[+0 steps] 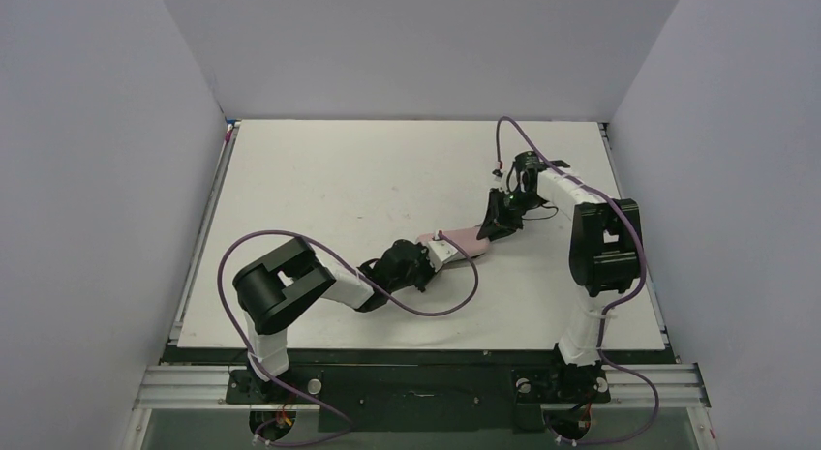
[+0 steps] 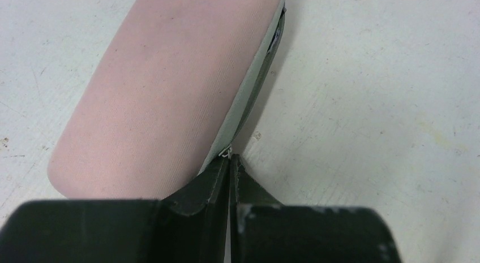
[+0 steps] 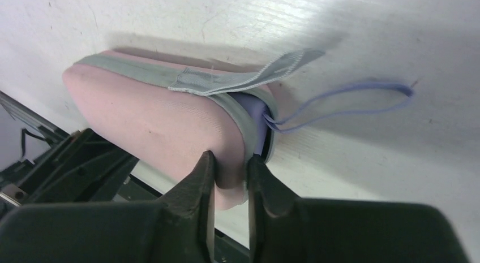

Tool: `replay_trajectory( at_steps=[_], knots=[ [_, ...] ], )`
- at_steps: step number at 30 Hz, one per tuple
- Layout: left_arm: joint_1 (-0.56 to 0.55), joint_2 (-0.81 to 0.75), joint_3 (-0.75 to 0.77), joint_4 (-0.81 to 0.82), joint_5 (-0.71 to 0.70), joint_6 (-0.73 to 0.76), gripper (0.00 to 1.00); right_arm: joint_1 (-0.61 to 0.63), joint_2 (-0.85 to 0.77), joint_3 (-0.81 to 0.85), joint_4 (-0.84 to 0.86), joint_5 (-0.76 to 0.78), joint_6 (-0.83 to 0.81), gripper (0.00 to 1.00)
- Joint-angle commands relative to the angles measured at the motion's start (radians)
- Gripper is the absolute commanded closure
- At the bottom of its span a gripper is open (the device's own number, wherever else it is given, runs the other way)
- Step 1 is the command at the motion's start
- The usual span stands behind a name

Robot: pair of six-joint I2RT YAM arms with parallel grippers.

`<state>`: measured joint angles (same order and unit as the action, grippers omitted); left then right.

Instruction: Open the umbrella

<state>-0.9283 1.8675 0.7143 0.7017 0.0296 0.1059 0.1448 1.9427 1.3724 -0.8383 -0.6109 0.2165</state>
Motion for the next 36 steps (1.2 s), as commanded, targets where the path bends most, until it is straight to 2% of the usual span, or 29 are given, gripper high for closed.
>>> replay_trajectory(
  at_steps=[1,10,19,29,35,36],
  knots=[
    [-0.005,0.001,0.008,-0.048,-0.021,-0.011,1.0,-0.014,0.054,0.013,-0.027,0.121,-0.054,1.0],
    [0.017,-0.094,-0.089,-0.088,-0.072,-0.01,1.0,-0.032,0.033,0.043,-0.095,0.226,-0.283,1.0],
    [0.075,-0.126,-0.12,-0.107,-0.07,-0.005,1.0,-0.032,0.05,0.118,-0.175,0.249,-0.408,1.0],
    [0.103,-0.126,-0.121,-0.075,-0.03,0.036,1.0,0.005,0.064,0.165,-0.259,0.241,-0.582,1.0],
    [0.104,-0.15,-0.121,-0.095,0.104,0.033,1.0,0.036,0.083,0.217,-0.275,0.231,-0.574,1.0],
    [0.099,-0.179,-0.148,-0.096,0.119,0.034,0.94,0.034,0.088,0.225,-0.277,0.231,-0.567,1.0]
  ],
)
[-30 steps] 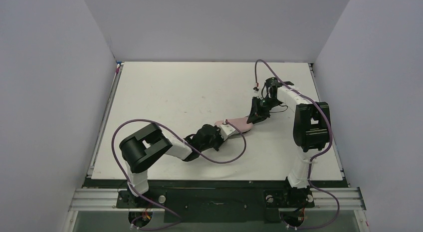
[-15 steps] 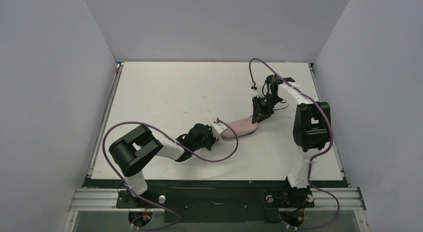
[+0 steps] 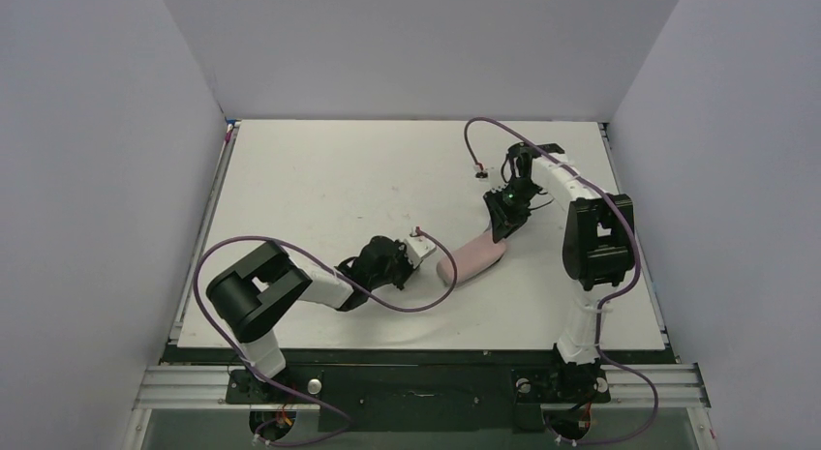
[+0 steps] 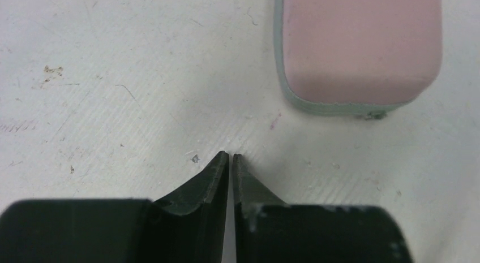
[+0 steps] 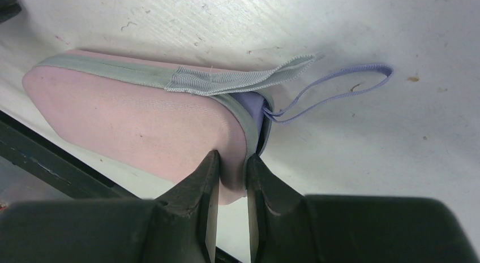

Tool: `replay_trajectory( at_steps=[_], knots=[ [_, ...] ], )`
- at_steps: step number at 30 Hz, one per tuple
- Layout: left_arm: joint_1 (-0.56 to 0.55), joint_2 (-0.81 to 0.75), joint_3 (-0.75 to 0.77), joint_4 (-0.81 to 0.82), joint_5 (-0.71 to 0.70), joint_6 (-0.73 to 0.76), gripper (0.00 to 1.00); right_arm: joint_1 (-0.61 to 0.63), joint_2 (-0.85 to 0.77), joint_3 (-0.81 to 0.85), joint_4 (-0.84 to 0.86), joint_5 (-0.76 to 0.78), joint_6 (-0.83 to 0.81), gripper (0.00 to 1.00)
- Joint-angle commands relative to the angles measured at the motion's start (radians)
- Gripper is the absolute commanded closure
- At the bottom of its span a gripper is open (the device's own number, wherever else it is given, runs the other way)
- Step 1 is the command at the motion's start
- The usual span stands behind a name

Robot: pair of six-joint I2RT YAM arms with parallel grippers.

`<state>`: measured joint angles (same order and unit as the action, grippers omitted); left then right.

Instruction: Open the umbrella

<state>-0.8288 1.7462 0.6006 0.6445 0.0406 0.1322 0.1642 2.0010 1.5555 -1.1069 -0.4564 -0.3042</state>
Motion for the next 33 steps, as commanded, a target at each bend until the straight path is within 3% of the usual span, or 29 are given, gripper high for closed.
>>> replay_trajectory(
  at_steps=[1,2,4,7,20,23,25,28,30,33],
  knots=[
    [-0.014,-0.072,-0.046,-0.039,0.121,0.004,0.88,0.011,0.039,0.046,-0.009,0.076,-0.029,1.0],
    [-0.022,-0.097,-0.067,-0.05,0.125,-0.006,0.76,0.004,0.044,0.052,-0.014,0.07,-0.012,1.0],
    [-0.051,-0.116,-0.084,-0.062,0.123,-0.029,0.65,-0.001,0.051,0.053,-0.012,0.058,0.015,1.0],
    [-0.098,-0.111,-0.089,-0.048,0.096,-0.072,0.57,-0.002,0.051,0.038,-0.003,0.041,0.053,1.0],
    [-0.148,0.066,0.025,0.033,-0.032,-0.153,0.53,-0.005,0.002,-0.072,0.102,0.024,0.22,1.0],
    [-0.148,0.093,0.046,0.046,-0.044,-0.155,0.57,-0.003,-0.013,-0.089,0.11,0.022,0.215,1.0],
    [-0.148,0.1,0.05,0.05,-0.056,-0.151,0.67,-0.003,-0.019,-0.099,0.111,0.026,0.192,1.0],
    [-0.148,0.095,0.036,0.064,-0.06,-0.109,0.92,-0.003,-0.023,-0.107,0.109,0.048,0.15,1.0],
    [-0.147,0.088,0.024,0.074,-0.066,-0.082,1.0,-0.002,-0.02,-0.103,0.104,0.065,0.119,1.0],
    [-0.125,0.079,0.014,0.078,-0.065,-0.07,1.0,0.001,-0.016,-0.097,0.099,0.089,0.077,1.0]
  ],
)
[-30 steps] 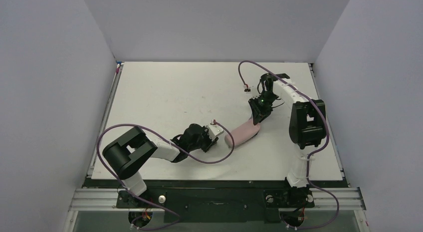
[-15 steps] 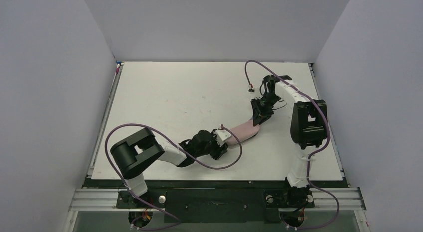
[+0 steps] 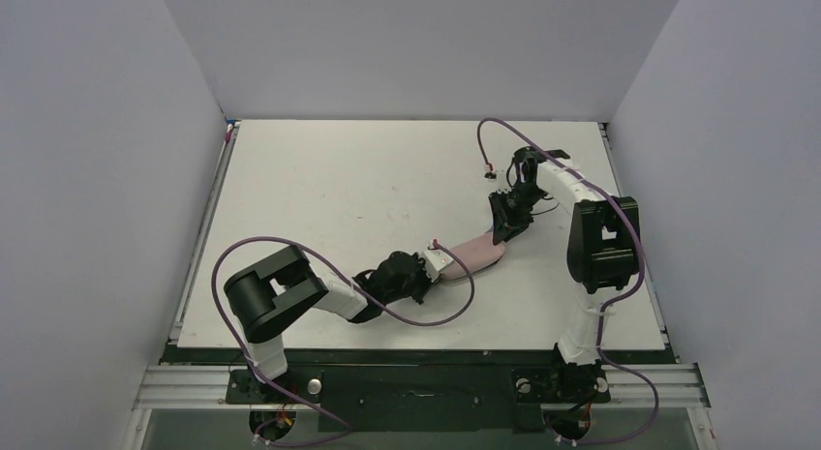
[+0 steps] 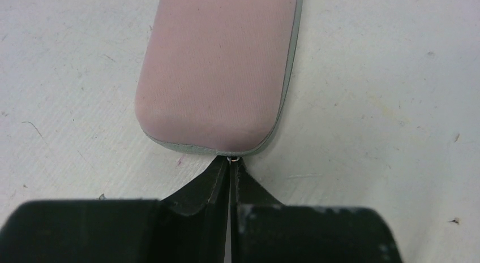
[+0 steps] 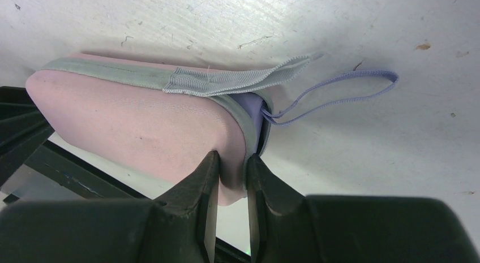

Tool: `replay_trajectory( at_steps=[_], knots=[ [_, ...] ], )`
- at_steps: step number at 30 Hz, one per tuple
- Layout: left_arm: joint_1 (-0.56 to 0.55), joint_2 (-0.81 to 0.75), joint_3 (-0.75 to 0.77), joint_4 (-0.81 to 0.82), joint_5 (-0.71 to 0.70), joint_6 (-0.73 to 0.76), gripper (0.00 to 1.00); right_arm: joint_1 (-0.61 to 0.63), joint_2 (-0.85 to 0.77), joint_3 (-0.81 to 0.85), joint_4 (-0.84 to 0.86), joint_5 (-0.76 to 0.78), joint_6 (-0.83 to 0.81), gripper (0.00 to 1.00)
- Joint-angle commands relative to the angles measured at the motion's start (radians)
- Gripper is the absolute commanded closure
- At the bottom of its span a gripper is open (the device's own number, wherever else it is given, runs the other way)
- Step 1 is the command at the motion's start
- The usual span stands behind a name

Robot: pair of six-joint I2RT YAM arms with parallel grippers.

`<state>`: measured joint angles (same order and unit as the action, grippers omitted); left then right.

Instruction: Open the umbrella

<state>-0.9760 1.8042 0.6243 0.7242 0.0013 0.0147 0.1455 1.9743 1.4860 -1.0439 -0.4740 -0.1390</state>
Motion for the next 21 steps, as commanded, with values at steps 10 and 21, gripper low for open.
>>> replay_trajectory(
  at_steps=[10,21],
  knots=[
    [0.114,0.005,-0.025,-0.016,-0.002,0.089,1.0,0.033,0.026,-0.011,-0.002,0.141,-0.215,1.0],
    [0.142,-0.004,-0.025,0.009,0.146,0.249,1.0,0.096,0.019,0.017,-0.041,0.116,-0.426,1.0]
  ],
)
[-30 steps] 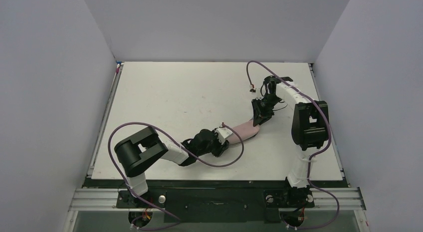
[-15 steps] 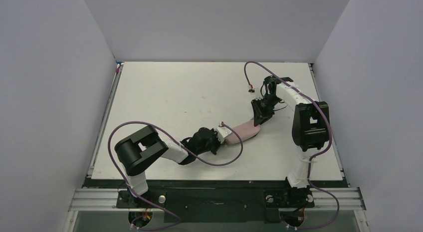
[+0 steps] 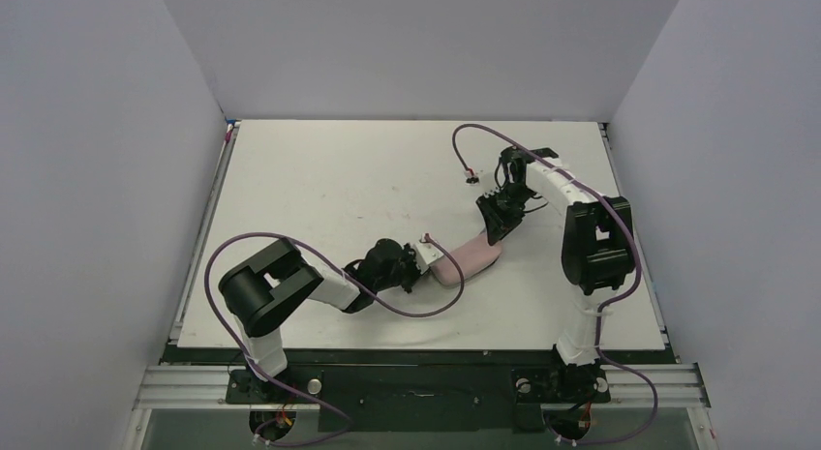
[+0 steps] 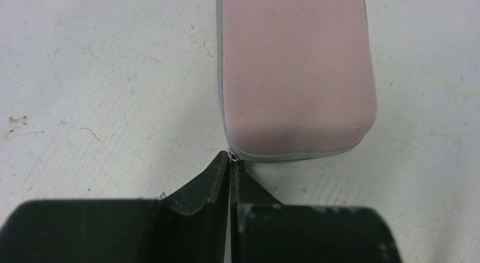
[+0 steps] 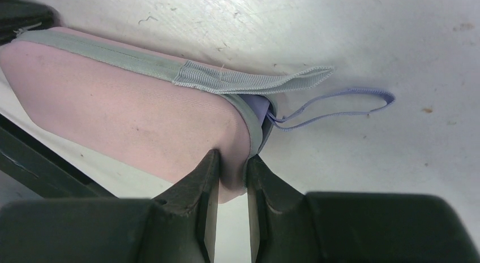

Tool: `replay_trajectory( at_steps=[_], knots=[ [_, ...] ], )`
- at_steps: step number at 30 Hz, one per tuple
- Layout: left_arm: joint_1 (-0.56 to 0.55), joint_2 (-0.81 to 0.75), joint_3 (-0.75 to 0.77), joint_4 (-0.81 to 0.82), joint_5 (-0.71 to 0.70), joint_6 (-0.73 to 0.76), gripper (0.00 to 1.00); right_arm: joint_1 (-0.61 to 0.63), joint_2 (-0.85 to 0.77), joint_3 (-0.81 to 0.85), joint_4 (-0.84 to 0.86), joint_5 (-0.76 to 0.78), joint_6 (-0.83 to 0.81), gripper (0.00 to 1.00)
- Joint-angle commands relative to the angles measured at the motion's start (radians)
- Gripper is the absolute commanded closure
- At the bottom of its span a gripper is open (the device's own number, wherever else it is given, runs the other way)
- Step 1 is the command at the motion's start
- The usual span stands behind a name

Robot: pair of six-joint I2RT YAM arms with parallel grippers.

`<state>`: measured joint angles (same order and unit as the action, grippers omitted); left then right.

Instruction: Open the umbrella

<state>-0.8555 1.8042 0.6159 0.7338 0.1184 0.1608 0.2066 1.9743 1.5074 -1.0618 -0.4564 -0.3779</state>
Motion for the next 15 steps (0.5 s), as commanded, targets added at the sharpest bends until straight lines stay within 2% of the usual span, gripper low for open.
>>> replay_trajectory(
  at_steps=[1,7,15],
  knots=[
    [0.018,-0.006,-0.014,0.002,0.041,0.124,1.0,0.043,0.022,0.0,-0.03,0.092,-0.216,1.0],
    [0.015,0.018,0.022,0.017,0.084,0.152,1.0,0.09,0.05,0.041,-0.079,0.061,-0.329,1.0],
    [0.018,0.092,0.094,0.048,0.096,0.161,1.0,0.124,0.07,0.057,-0.133,-0.003,-0.389,1.0]
  ],
)
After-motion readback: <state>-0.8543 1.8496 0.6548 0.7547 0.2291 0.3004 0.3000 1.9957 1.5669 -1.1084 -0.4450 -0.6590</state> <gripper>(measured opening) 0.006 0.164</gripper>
